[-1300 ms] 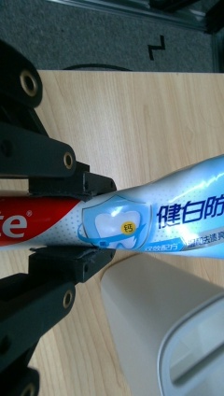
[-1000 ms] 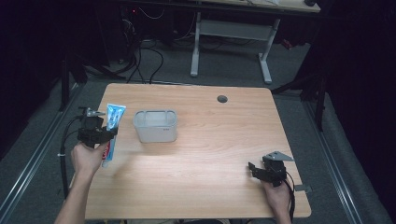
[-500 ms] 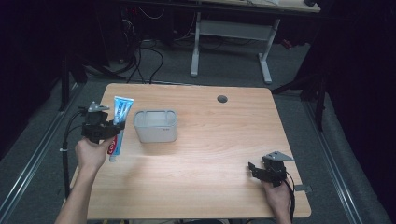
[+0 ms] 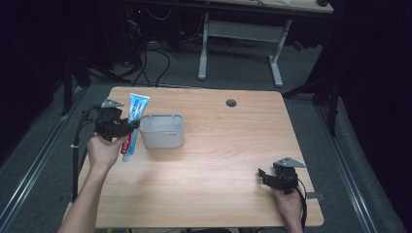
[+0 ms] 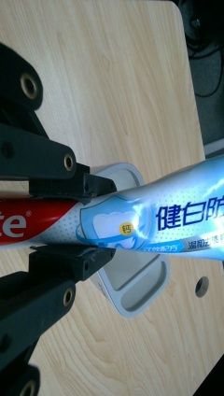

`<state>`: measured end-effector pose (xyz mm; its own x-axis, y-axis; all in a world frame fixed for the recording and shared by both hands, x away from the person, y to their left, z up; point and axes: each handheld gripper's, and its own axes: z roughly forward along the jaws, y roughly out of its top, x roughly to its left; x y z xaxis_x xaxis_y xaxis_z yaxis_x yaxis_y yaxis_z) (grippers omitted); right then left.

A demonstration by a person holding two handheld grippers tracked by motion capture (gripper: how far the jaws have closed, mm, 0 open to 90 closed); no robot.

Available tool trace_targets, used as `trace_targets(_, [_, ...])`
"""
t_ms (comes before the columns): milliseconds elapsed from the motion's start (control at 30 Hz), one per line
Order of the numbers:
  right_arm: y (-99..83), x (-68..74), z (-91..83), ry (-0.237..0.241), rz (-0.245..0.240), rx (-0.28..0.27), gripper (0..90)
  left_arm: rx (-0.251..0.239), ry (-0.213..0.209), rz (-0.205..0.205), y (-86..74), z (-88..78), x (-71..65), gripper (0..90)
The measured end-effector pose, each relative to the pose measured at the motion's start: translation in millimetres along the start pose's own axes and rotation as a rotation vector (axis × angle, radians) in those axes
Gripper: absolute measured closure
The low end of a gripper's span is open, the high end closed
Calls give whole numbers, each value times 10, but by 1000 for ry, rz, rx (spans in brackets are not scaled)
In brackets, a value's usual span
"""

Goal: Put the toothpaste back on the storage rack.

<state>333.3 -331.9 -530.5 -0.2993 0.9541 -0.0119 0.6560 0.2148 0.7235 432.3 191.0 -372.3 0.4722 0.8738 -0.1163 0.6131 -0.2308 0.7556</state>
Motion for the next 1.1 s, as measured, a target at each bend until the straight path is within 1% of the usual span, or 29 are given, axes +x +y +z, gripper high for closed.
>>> trace_targets(167, [-1,-1,-1,0,-1,0,311,-18,-18,-1,46,48,-64,709])
trace_targets(267, [-1,-1,-1,0,-1,1,311,-30,-39,-5,79,78,-93,711])
trace_targets(400, [-1,-1,-1,0,-1,0,311,-36,-39,8,150,112,-139,712])
trace_targets(467, [-1,-1,-1,0,-2,0,311,-37,-37,22,191,128,-166,712])
trace_targets(500, [-1,-1,-1,0,-2,0,311,-39,-30,37,229,140,-190,712])
trace_targets(567, [-1,-1,-1,0,-2,0,311,-40,-28,43,248,142,-194,712])
trace_targets(733, [-1,0,-1,0,-2,1,311,-69,-27,38,328,155,-199,714])
trace_targets(767, [-1,-1,-1,0,-2,0,311,-75,-30,32,345,163,-197,714])
trace_targets(800, [-1,0,-1,0,-2,1,311,-81,-25,35,369,178,-204,715])
trace_targets(1000, [-1,-1,-1,0,-2,0,311,-81,-24,50,441,244,-246,716])
trace_targets(1100, [-1,-1,-1,0,-2,0,311,-94,-35,30,486,303,-240,716])
